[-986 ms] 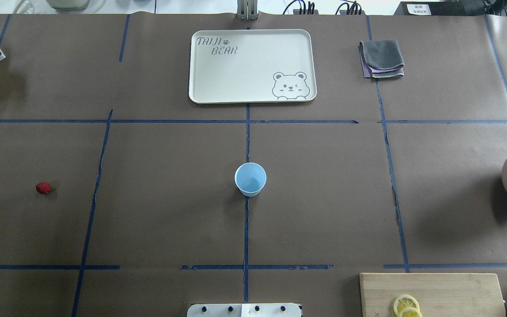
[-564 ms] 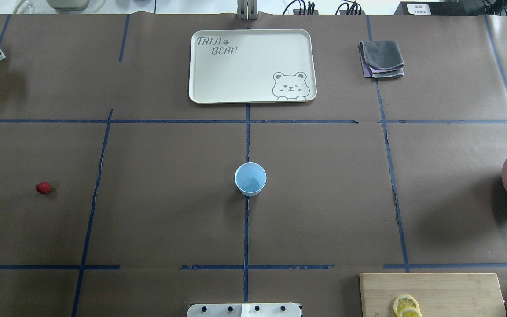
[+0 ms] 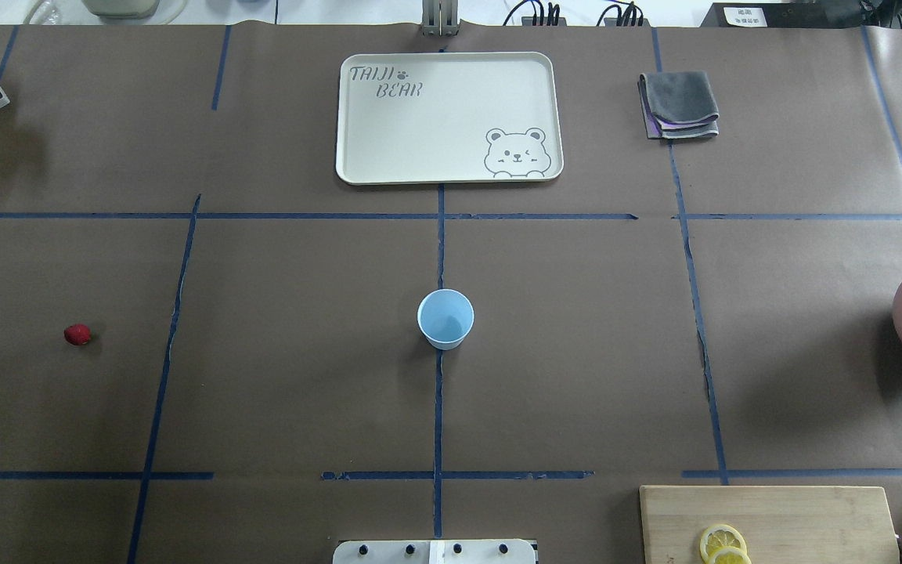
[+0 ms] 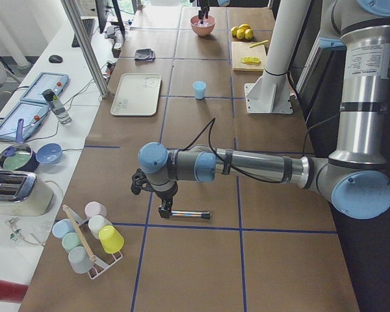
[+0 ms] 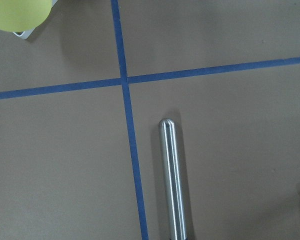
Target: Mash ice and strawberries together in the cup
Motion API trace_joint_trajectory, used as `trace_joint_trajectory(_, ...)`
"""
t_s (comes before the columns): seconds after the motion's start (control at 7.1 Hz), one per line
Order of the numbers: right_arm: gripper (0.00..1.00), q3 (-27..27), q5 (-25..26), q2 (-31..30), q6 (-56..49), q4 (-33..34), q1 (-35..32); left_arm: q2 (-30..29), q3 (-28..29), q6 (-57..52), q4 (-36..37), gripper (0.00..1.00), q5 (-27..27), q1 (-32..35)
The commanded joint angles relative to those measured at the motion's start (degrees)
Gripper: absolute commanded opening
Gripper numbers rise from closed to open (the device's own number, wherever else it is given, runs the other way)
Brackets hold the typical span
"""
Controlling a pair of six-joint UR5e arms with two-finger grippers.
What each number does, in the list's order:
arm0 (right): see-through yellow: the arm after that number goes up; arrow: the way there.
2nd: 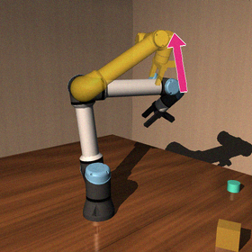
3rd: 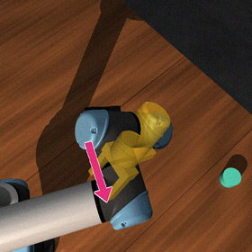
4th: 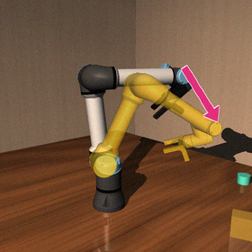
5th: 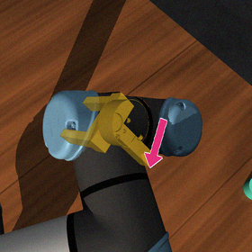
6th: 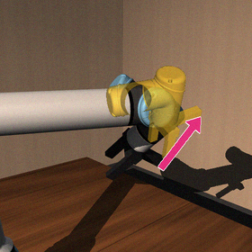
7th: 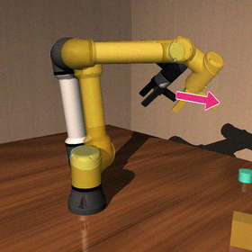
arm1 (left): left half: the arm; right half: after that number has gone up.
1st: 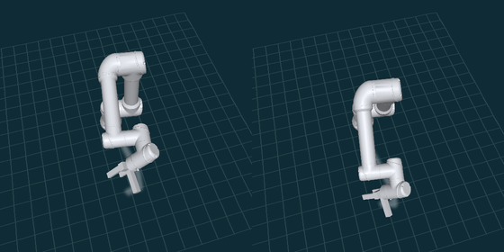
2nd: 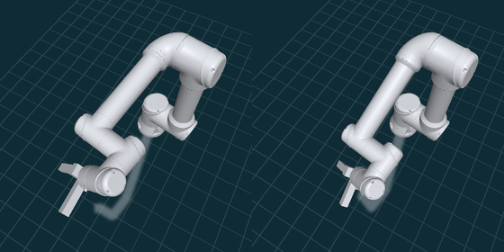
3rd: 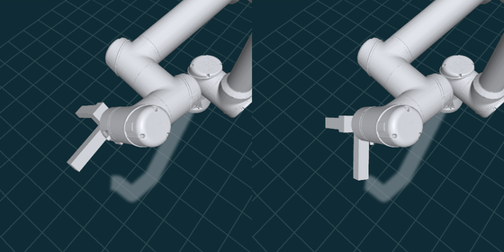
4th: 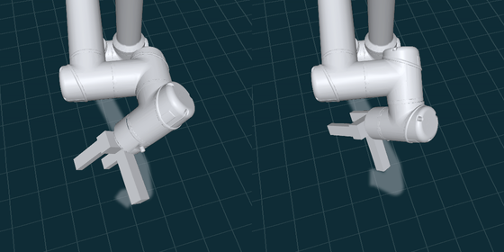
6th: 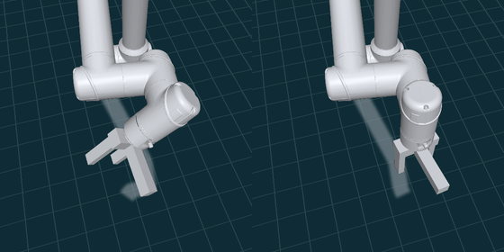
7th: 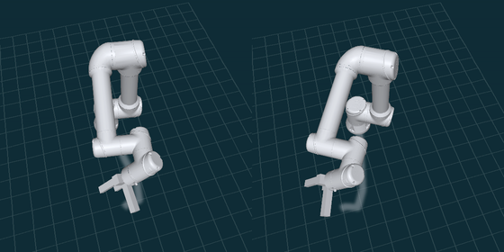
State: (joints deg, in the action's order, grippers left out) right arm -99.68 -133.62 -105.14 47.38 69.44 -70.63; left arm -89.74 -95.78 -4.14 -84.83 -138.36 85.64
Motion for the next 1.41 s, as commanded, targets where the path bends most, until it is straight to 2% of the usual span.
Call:
trace_joint_trajectory(0.0,0.94,0.3,-0.2,-0.4,0.2,0.1,1.5,0.0,0.0,0.0,0.0,1.0,-0.1,0.0)
trace_joint_trajectory(0.28,0.9,0.4,-0.1,-0.4,1.2,0.1,1.9,0.0,0.0,0.0,0.0,1.0,-0.1,0.0)
trace_joint_trajectory(0.56,0.78,1.1,0.2,-0.2,1.2,0.0,1.9,-0.1,0.0,0.0,-0.1,1.0,-0.1,0.0)
trace_joint_trajectory(0.85,0.71,1.1,0.7,-0.2,1.2,0.0,1.9,0.0,0.0,0.0,-0.1,1.0,-1.1,0.0)
trace_joint_trajectory(1.13,0.59,1.1,1.3,-0.2,1.5,0.0,1.9,0.0,0.0,-0.1,0.0,1.0,-2.3,0.1)
trace_joint_trajectory(1.27,0.49,1.1,1.3,-0.2,1.5,0.0,1.9,0.0,0.1,-0.1,0.0,1.0,-2.4,0.0)
